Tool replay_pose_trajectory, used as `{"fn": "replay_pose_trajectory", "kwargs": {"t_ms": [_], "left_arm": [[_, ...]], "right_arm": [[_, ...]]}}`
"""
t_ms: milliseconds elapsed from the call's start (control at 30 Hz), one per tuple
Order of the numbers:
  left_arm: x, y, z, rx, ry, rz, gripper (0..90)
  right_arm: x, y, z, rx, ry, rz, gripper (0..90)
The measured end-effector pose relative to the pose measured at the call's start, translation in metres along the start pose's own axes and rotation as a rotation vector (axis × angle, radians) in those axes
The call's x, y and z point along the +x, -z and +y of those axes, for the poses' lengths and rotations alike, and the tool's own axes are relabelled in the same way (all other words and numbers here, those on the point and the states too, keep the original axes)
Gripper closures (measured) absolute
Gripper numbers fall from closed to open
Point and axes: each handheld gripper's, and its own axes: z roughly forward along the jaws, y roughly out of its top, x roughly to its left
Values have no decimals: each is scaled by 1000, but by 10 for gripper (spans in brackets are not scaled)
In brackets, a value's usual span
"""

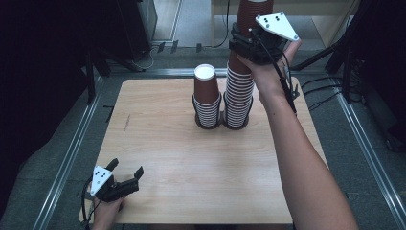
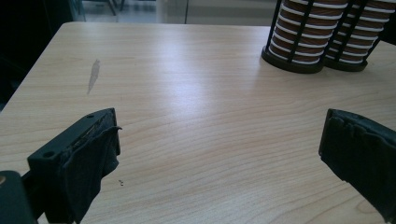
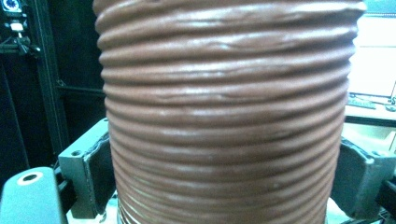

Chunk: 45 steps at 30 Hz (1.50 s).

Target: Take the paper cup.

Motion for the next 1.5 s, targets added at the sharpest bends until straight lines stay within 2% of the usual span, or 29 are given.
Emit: {"fn": "replay_pose_trajectory", "kwargs": {"t_ms": [400, 800, 967, 1267, 1500], "left_arm": [[0, 0, 0, 2, -3, 1, 0], [0, 0, 0, 4, 0, 2, 0], [0, 0, 0, 6, -1, 3, 0], [0, 0, 0, 5, -2, 4, 0], [-1, -1, 0, 3, 1, 7, 0]], "right_arm": [[-7, 12, 13, -17, -9, -11, 112], [-21, 35, 9, -31, -22, -14, 111], [-26, 42, 3, -29, -7, -25, 111], [-39, 58, -13, -18, -16, -30, 111], [-43, 70, -31, -11, -19, -26, 112]]}}
